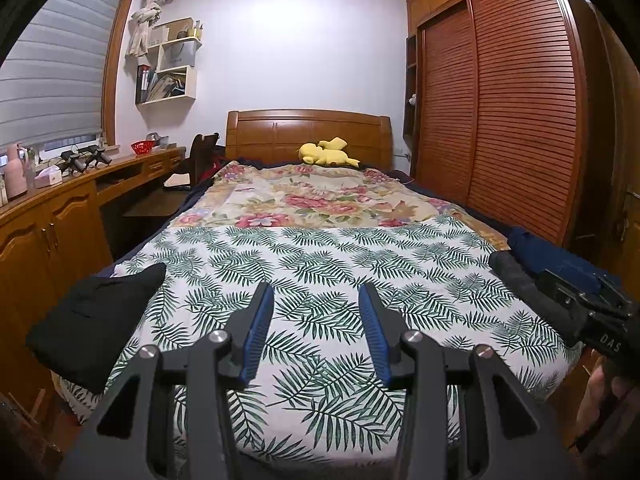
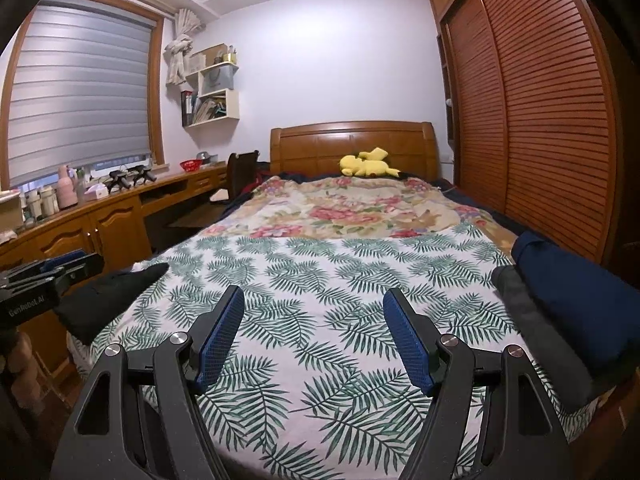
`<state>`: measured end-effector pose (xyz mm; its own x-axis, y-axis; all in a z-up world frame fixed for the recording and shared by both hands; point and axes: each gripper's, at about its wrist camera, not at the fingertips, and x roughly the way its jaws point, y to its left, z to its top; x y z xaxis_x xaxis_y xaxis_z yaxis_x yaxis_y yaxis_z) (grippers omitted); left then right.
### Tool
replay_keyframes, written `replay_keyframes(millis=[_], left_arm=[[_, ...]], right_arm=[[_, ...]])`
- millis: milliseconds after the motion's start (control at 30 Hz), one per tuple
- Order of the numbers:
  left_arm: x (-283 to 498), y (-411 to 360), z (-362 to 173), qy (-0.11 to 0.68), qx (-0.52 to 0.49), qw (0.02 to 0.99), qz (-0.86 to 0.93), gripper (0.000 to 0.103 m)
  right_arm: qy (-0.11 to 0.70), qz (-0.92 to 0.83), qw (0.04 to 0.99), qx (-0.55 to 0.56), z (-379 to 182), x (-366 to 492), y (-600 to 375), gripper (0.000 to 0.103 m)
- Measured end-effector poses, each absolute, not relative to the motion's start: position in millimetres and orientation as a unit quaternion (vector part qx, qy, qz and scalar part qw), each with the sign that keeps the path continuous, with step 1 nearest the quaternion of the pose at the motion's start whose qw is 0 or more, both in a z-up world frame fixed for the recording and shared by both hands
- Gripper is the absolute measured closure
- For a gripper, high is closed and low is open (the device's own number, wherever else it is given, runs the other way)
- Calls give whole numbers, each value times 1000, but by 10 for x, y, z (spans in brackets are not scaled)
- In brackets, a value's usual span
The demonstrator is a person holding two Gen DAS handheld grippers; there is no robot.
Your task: Fold large clothes
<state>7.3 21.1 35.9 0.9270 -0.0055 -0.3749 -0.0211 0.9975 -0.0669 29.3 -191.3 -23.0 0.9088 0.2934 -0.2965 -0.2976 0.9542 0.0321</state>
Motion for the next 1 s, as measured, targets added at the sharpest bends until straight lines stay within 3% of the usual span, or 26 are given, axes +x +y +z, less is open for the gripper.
replay_keyframes(millis=[1000], left_arm=[[66, 193, 353, 191, -25, 981, 4, 60]], right_arm=[[150, 150, 977, -5, -230, 308, -1929, 29]])
